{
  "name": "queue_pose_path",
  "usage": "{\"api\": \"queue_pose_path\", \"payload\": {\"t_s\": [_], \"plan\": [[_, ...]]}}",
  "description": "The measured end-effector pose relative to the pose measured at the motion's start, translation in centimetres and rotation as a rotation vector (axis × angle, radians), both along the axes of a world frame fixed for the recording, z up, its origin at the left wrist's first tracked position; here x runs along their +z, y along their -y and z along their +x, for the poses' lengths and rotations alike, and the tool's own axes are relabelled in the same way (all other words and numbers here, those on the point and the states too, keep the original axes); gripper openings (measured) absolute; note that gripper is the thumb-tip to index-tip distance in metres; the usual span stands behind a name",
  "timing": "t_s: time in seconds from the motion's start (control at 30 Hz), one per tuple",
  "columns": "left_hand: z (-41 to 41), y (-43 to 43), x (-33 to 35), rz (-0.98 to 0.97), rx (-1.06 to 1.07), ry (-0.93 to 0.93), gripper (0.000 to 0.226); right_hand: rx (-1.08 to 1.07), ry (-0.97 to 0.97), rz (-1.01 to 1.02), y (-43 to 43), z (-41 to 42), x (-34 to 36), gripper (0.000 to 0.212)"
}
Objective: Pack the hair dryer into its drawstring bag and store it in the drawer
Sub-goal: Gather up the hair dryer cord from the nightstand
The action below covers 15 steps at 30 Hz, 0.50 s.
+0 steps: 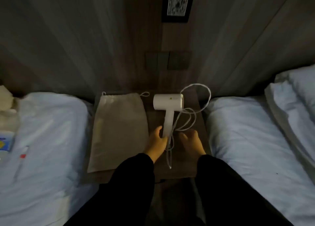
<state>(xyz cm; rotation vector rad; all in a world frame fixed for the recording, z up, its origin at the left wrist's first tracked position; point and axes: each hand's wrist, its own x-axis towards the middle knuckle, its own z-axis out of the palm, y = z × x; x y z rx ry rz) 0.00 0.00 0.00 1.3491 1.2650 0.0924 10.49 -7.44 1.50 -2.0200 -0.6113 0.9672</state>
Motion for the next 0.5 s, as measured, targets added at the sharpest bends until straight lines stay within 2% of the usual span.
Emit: {"api": "queue_pose_path", "payload": {"t_s": [0.1,0.17,0.23,0.37,0.5], "plan": [[1.4,-0.8,-3.1,0.089,0.038,-0.025,0.056,-0.143,-0.181,0.0,-1.4,1.5,-3.7,0.018],[1.7,-1.0,-4.8,0.084,0.044,0.033,0.053,-0.107,-0.246,0.013,-2.3,2.3,-5.8,0.03],[1.5,-0.9,-6.4,0.117,0.043,0.123,0.045,-0.068,-0.25,0.031,-3.0,2.4,-7.0,0.028],[0.9,-1.3,-8.4,0.185,0.076,0.267,0.041,0.002,-0.045,0.023,-3.9,2.2,-8.6,0.024],[0.8,-1.8,-9.8,0.23,0.093,0.284,0.035,0.036,0.009,0.094,-3.0,2.5,-9.2,0.008]]}}
